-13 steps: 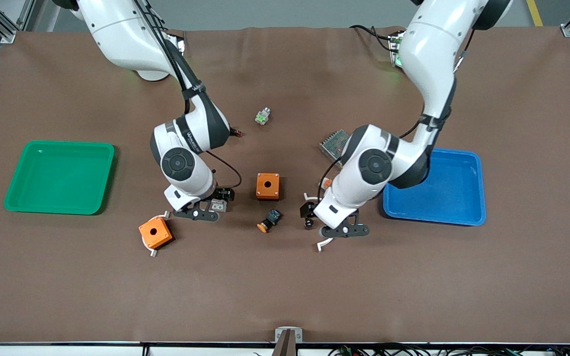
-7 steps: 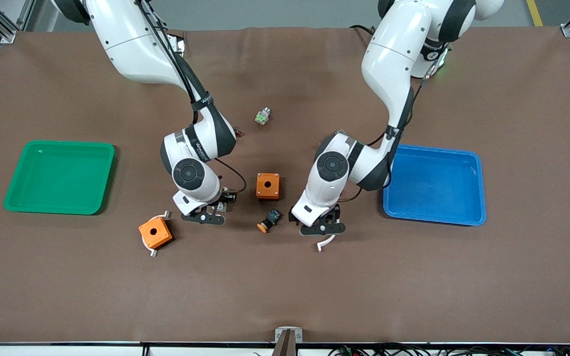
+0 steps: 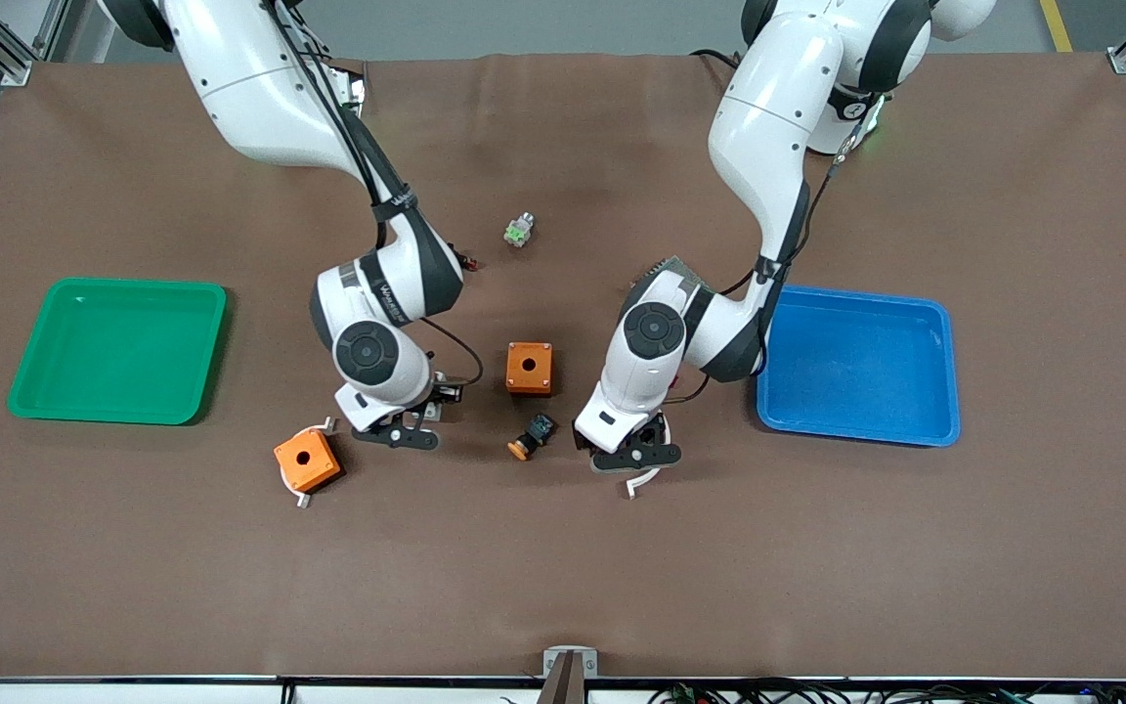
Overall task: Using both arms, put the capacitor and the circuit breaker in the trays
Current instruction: 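Grasp the breaker with the right gripper while the left gripper grasps the capacitor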
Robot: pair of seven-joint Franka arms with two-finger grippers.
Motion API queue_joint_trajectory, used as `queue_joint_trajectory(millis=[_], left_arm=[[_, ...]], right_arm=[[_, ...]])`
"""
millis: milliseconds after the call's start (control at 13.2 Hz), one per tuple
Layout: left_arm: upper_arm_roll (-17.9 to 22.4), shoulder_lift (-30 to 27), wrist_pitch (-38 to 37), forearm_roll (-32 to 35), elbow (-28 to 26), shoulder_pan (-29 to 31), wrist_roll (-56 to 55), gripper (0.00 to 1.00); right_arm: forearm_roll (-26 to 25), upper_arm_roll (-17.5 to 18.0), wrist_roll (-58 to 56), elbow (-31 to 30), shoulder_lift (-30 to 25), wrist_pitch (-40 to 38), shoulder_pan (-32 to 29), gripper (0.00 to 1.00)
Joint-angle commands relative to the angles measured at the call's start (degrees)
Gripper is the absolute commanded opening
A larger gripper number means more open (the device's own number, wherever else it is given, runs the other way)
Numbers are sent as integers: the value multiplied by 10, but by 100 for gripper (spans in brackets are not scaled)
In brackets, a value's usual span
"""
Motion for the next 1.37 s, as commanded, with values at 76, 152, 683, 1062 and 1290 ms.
queue_joint_trajectory(millis=[76,152,683,1062,1290], left_arm=[[8,9,2,7,12,-9,-14,53],[8,9,2,7,11,-9,-14,53],[8,9,2,8,10,-12,-15,28],[9,-10,-8,7,9,-11,-24,14],[10,-49,-85,7,9,4,-24,3]], right_arm=[[13,4,-125,0,-91,-125,-74,0],[13,4,-166,-5,-111,-160,-95,0],[-52,1,-492,-64,-167,-221,-278,0],[-91,2,-634,-150,-170,-99,-351,0],[-91,2,-664,-202,-166,-31,-375,0]])
